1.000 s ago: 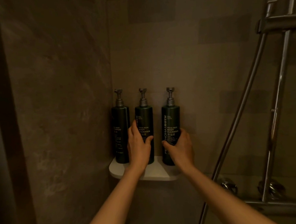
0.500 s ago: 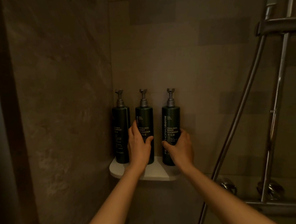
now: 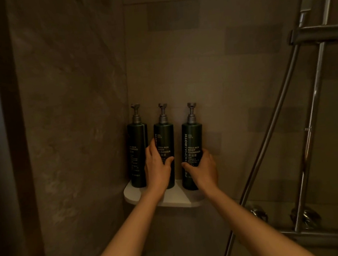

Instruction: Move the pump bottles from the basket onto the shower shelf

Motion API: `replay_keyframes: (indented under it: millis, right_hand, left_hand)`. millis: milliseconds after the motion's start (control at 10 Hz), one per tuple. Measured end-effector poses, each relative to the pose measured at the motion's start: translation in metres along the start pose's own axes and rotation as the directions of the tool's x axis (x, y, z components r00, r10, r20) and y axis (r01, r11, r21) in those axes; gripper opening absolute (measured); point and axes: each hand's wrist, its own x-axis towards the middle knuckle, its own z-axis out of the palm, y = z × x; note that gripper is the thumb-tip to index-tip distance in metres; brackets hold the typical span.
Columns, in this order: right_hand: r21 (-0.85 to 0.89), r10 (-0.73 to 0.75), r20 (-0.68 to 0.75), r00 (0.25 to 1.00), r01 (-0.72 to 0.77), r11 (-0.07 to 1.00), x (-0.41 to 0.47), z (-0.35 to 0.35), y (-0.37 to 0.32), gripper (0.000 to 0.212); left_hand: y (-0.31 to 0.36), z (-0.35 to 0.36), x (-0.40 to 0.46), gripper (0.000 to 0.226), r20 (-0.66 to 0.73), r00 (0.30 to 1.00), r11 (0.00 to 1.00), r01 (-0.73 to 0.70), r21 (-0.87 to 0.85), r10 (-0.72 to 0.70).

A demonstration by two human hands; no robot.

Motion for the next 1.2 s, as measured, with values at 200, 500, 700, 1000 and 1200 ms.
replay_keyframes:
  millis: [200,500,700,1000,1200]
  right_hand:
    - [0.008,-0.009,0.017,1.000,0.009,1.000,0.001,0.000,-0.001,0.068]
    - [0.005,-0.005,0.019,1.000,0.005,1.000,0.001,-0.001,-0.002,0.064]
    - [0.020,-0.007,0.031,0.999,0.007,1.000,0.002,-0.002,-0.003,0.064]
    - [0.031,0.003,0.061,0.998,-0.005,1.000,0.001,-0.007,-0.001,0.073]
    - [-0.041,-0.136,0.056,0.989,0.139,0.990,-0.017,-0.026,-0.001,0.069]
  left_hand:
    - [0.001,0.000,0.000,0.081,0.002,1.000,1.000,-0.003,0.005,0.003]
    - [-0.001,0.000,0.001,0.080,0.011,1.000,1.000,0.000,-0.003,0.000]
    - [-0.002,-0.002,0.001,0.081,0.028,1.000,1.000,0.003,0.009,-0.003]
    - [-0.003,-0.008,-0.003,0.081,0.060,0.998,1.000,0.026,-0.005,-0.026]
    - [-0.001,-0.014,-0.025,0.067,-0.030,1.000,0.991,-0.003,0.135,0.007]
